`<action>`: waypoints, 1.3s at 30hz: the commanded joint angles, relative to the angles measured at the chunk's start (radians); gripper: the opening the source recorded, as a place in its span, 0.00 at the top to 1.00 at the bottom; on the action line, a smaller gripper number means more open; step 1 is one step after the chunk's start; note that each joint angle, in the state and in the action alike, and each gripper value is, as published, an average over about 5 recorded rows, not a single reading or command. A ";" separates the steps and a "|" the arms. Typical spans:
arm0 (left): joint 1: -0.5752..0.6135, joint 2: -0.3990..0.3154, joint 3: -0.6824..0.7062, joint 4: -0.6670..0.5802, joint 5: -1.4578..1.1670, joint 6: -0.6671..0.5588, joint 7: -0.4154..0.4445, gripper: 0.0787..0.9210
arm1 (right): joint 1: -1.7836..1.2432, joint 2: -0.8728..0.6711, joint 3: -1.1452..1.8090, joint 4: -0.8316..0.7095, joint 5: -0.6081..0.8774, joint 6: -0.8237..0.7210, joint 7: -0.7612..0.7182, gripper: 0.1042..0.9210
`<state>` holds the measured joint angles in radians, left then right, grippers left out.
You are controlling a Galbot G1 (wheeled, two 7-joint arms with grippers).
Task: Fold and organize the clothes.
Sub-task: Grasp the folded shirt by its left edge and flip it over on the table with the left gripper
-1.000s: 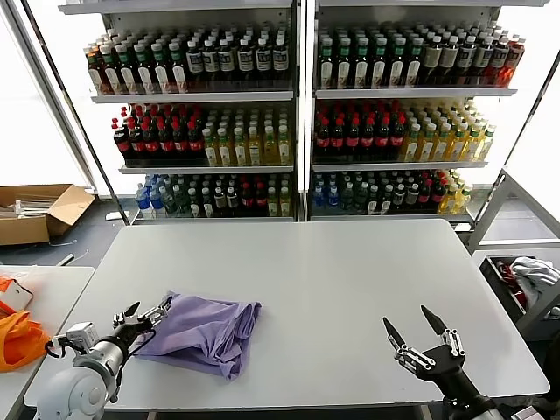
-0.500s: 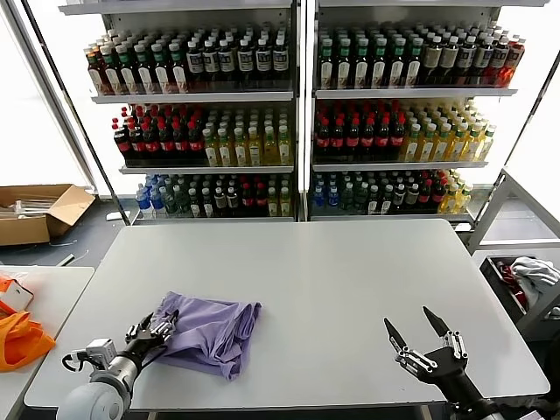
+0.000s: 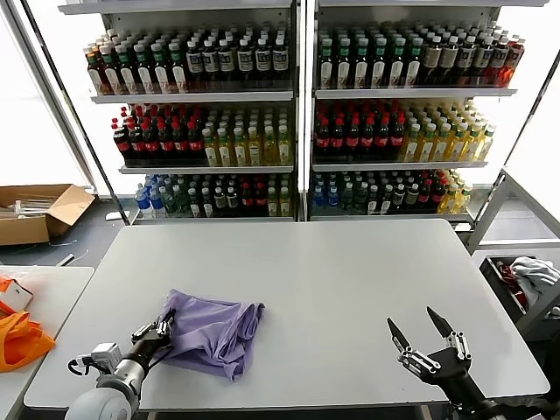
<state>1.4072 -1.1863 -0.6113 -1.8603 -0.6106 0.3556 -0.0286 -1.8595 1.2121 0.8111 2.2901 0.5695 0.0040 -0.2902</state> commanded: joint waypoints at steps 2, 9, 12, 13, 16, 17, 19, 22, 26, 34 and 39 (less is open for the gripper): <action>0.108 -0.033 -0.256 -0.113 -0.113 -0.023 -0.019 0.93 | 0.011 -0.001 -0.006 -0.009 0.004 0.011 -0.001 0.12; 0.162 0.097 -0.505 -0.148 -0.244 -0.004 -0.031 0.95 | 0.023 -0.001 -0.032 -0.033 -0.001 0.029 -0.002 0.12; 0.193 0.179 -0.572 -0.165 -0.289 0.007 -0.021 0.95 | 0.029 0.001 -0.046 -0.036 -0.002 0.033 -0.003 0.12; 0.203 0.202 -0.581 -0.177 -0.298 0.011 -0.018 0.95 | 0.031 0.002 -0.051 -0.039 -0.002 0.036 -0.004 0.12; 0.217 0.233 -0.587 -0.241 -0.320 0.035 -0.032 0.95 | 0.034 0.005 -0.060 -0.052 -0.005 0.044 -0.004 0.12; 0.220 0.232 -0.586 -0.270 -0.331 0.046 -0.042 0.95 | 0.034 0.007 -0.061 -0.055 -0.007 0.046 -0.004 0.12; 0.232 0.211 -0.574 -0.341 -0.359 0.062 -0.073 0.95 | 0.026 0.010 -0.060 -0.053 -0.008 0.051 -0.005 0.12; 0.274 0.146 -0.494 -0.461 -0.385 0.070 -0.153 0.95 | 0.011 0.015 -0.057 -0.046 -0.010 0.055 -0.005 0.12; 0.282 0.068 -0.170 -0.590 -0.316 0.056 -0.328 0.95 | 0.005 0.020 -0.059 -0.042 -0.020 0.055 -0.005 0.12; 0.041 0.067 0.466 -0.449 -0.219 0.040 -0.437 0.95 | -0.021 0.054 -0.081 -0.020 -0.068 0.054 -0.005 0.12; -0.178 0.003 0.654 -0.210 -0.225 0.041 -0.481 0.95 | -0.057 0.068 -0.079 -0.005 -0.088 0.058 -0.007 0.12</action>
<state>1.5430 -1.1021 -0.5823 -2.2888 -0.8711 0.3968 -0.3471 -1.8738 1.2613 0.7421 2.2709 0.5138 0.0574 -0.2963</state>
